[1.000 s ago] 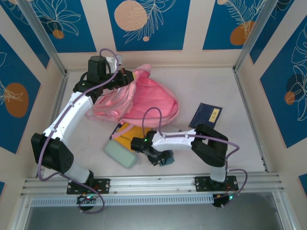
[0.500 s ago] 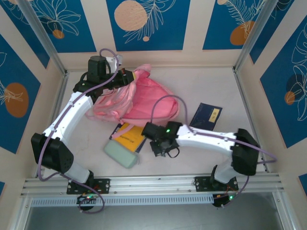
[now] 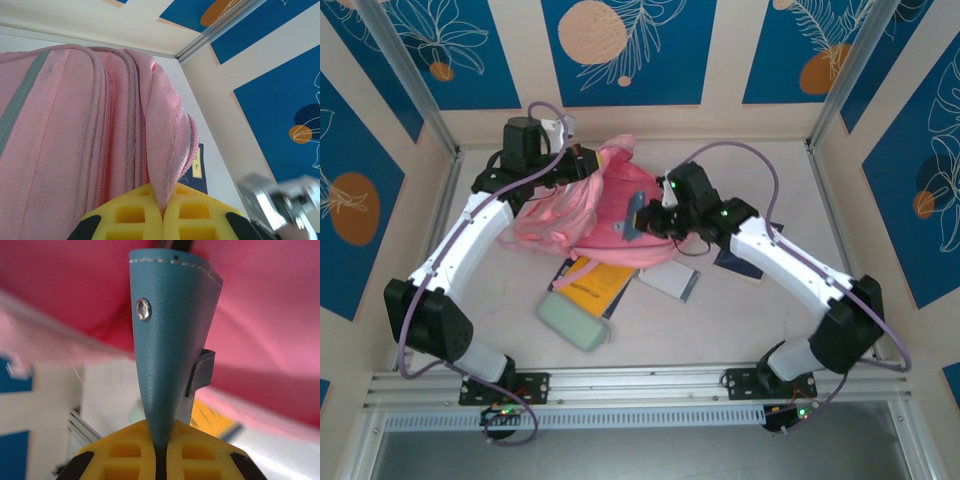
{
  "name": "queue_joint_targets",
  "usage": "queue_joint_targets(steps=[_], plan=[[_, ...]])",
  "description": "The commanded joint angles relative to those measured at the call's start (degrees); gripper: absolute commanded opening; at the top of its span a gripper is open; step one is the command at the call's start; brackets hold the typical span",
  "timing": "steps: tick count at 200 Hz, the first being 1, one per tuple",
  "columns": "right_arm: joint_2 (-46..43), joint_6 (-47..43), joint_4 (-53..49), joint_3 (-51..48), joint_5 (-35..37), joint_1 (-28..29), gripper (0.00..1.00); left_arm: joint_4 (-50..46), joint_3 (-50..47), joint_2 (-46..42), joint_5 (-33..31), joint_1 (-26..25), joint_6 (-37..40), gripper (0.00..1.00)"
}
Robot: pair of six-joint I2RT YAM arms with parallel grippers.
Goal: Pack the student bag
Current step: Place the loose stationery in the student bag.
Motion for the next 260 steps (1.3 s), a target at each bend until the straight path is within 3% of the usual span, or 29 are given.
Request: queue_joint_targets(steps=[1,43,87,95,108,122,145,161,211,260], plan=[[7.5,8.3,12.1,4.1,-6.1,-2.6,0.06,0.5,2.8,-3.4,-1.1,1.6,1.4,0.00],[21.0,18.0,24.6,11.2,-3.8,-3.8,0.07,1.3,3.2,-5.1,0.3,3.3,0.5,0.00],[34.6,23.7,27.2,21.4,2.9,-2.4,0.10,4.3,2.6,-5.0,3.7,5.1,-2.8,0.00],[37.3,23.5,26.6,24.1,3.9,-2.0,0.19,4.7,2.6,-4.8,4.0,5.2,-3.0,0.00],[41.8,22.8,21.3,30.3,3.5,-1.8,0.52,4.7,2.5,-4.7,4.1,5.4,-3.0,0.00],[44.1,20.8,17.2,34.1,2.1,-1.7,0.65,4.7,2.4,-4.5,3.9,5.6,-3.0,0.00],[40.6,14.1,17.1,31.5,3.3,-0.7,0.77,4.7,2.1,-3.8,3.6,5.8,-3.0,0.00],[37.6,8.7,13.9,30.6,2.5,-0.5,0.78,4.8,1.9,-3.2,3.8,5.8,-3.2,0.00],[21.8,-5.2,6.8,18.1,4.9,0.2,0.76,5.6,0.5,-2.0,2.5,5.9,-3.5,0.00],[2.3,-8.7,2.3,-0.3,10.3,0.2,0.69,5.4,-0.2,-0.8,1.1,5.9,-3.6,0.00]])
